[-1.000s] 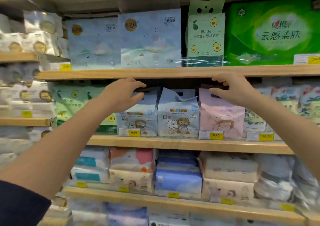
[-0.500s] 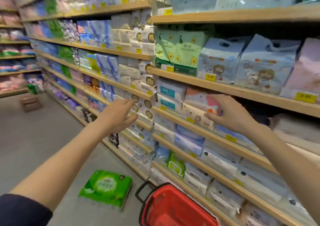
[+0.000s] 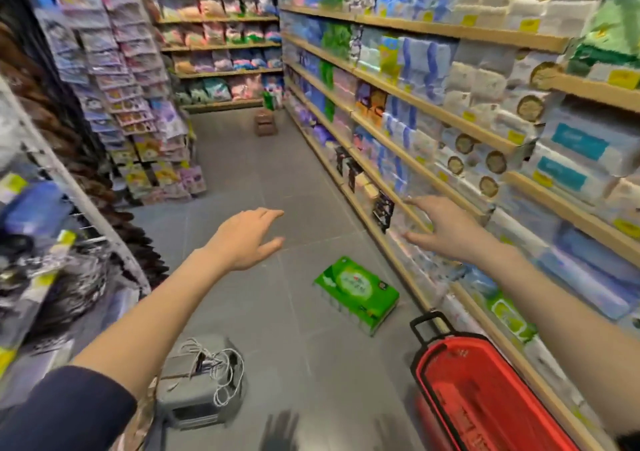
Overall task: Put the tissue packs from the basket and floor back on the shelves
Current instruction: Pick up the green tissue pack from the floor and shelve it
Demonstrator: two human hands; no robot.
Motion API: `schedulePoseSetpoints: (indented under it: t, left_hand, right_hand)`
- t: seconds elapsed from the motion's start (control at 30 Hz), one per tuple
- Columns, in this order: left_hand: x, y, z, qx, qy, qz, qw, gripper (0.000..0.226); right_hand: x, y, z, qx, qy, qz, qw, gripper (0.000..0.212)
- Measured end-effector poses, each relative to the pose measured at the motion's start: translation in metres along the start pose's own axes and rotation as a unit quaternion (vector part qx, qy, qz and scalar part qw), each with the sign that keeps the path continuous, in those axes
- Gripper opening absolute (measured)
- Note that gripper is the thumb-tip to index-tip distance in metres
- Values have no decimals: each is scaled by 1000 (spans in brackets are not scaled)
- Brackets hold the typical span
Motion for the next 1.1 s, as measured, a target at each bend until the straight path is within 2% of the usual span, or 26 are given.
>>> schedulePoseSetpoints:
  t: [0.23, 0.37, 0.53, 0.77, 1.1]
  left_hand:
    - [51, -8, 132, -5, 79, 34, 996, 60]
    - [66, -15, 177, -9, 96, 46, 994, 61]
    - [62, -33, 214, 3, 103, 59, 993, 62]
    - [5, -74, 238, 22, 95, 92, 991, 63]
    - [-153, -173, 234, 48, 64, 171, 982, 63]
  right_hand:
    - [-59, -89, 97, -59, 39, 21, 997, 62]
    - [-81, -127, 131, -70, 48, 35, 996, 62]
    - [-105, -165, 141, -78, 41, 64, 994, 63]
    - [-148, -207, 106, -77, 8, 91, 993, 64]
    - [-231, -256, -22, -112, -114, 112, 981, 62]
Point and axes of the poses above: each hand's wrist, its own x-axis away from the middle knuckle, its own y-axis out of the back of the hand, z = x × y, the point moved 8 cm from there along -x, towards the middle knuckle, and after that the axes turned 8 degrees about -z, right-handed, at the moved point
